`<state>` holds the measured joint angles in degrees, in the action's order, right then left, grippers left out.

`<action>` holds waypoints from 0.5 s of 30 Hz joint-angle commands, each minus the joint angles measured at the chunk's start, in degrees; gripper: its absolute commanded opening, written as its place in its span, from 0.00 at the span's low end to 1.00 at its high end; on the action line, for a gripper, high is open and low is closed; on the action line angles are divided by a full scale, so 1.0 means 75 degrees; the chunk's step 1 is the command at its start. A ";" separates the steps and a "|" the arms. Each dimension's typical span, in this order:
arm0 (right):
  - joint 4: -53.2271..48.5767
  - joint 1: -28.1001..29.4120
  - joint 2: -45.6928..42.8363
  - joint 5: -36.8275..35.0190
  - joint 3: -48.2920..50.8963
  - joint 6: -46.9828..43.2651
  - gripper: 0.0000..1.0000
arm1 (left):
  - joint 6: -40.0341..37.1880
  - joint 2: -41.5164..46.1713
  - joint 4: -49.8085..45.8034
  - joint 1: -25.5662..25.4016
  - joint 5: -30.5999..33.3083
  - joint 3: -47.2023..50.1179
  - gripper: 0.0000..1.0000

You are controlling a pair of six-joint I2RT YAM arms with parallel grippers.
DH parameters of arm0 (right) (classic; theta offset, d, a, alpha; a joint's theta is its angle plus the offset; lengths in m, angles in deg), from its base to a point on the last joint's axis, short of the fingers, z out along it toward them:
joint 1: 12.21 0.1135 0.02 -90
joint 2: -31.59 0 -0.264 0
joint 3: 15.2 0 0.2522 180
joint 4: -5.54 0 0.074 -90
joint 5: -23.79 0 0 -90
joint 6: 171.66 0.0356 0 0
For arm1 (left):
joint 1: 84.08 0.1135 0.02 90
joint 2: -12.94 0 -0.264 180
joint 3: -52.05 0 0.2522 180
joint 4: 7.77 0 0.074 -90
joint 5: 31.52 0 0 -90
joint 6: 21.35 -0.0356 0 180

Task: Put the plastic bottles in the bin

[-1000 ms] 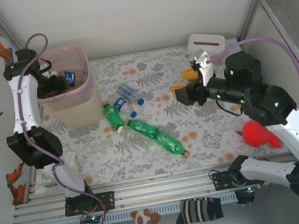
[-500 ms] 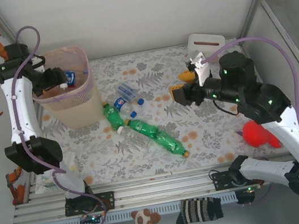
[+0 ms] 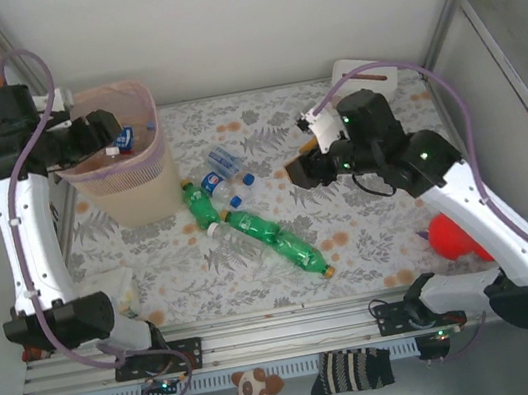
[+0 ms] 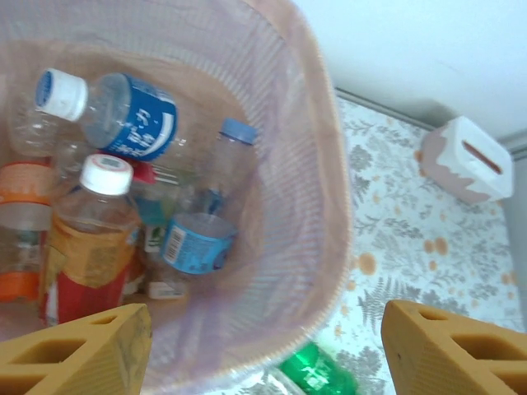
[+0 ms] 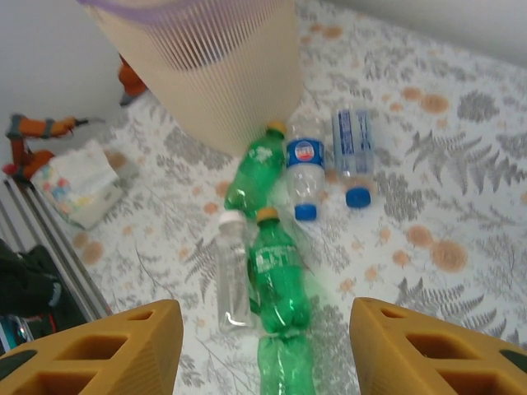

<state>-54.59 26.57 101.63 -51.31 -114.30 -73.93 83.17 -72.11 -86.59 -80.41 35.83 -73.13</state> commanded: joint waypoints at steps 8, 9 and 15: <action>0.0142 0.0020 0.1768 -0.0207 -0.0071 0.0127 0.52 | 0.1315 0.2091 0.2661 -0.0258 -0.1384 0.2825 0.75; 0.0149 0.0020 0.2004 -0.0195 -0.0149 0.0121 0.52 | 0.1360 0.2231 0.2775 -0.0277 -0.1413 0.2984 0.75; 0.0194 0.0018 0.3653 -0.0274 -0.0879 0.0027 0.51 | 0.1421 0.2959 0.2960 -0.0365 -0.1596 0.3738 0.76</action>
<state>-53.91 26.60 125.78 -52.42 -117.65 -73.58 92.31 -52.03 -67.75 -82.93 26.30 -46.68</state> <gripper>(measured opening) 0.510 0.756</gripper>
